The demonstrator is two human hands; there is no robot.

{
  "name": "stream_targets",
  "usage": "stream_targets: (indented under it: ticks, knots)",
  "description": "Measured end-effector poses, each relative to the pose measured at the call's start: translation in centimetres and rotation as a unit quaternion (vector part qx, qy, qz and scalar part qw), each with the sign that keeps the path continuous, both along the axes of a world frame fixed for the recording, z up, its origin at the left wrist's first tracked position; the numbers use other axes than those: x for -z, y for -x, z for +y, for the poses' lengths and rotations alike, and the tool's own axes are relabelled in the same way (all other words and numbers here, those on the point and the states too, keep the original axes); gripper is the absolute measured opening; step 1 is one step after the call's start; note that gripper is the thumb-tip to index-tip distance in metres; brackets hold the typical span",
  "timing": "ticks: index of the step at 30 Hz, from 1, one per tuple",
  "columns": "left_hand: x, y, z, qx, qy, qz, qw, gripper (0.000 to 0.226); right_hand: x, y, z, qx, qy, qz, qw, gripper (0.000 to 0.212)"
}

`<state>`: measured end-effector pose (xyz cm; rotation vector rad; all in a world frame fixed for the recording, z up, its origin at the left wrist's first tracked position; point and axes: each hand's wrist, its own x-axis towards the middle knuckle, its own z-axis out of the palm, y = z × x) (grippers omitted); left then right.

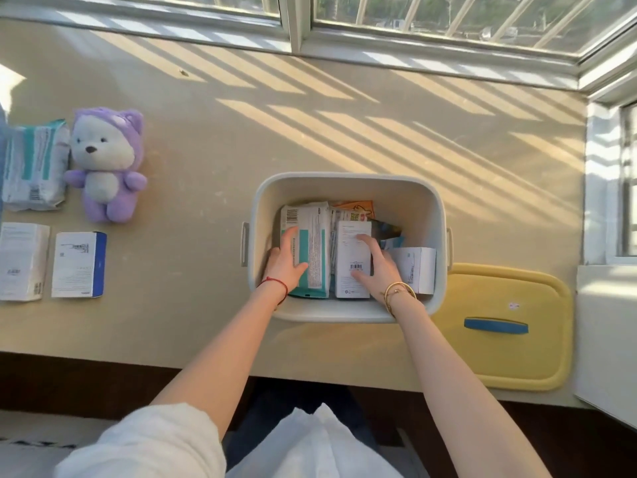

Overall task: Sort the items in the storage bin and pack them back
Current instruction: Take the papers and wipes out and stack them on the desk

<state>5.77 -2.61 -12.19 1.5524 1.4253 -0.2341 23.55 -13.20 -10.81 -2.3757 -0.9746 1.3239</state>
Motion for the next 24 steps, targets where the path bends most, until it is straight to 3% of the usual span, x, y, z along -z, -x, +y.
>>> stream_targets:
  ticks: [8,18,24]
  knots:
    - [0.0,-0.4,-0.8,0.022,-0.045,0.011,0.999,0.09,0.0,0.2,0.8,0.031,-0.025,0.044,0.998,0.082]
    - [-0.3,-0.3,-0.6,0.049,-0.141,-0.019,0.989,0.083,-0.3,-0.6,0.2,0.07,-0.062,0.073,0.993,0.082]
    - [-0.5,-0.6,-0.4,-0.028,-0.066,-0.079,0.994,0.084,-0.5,-0.8,-0.1,0.056,-0.071,0.098,0.991,0.077]
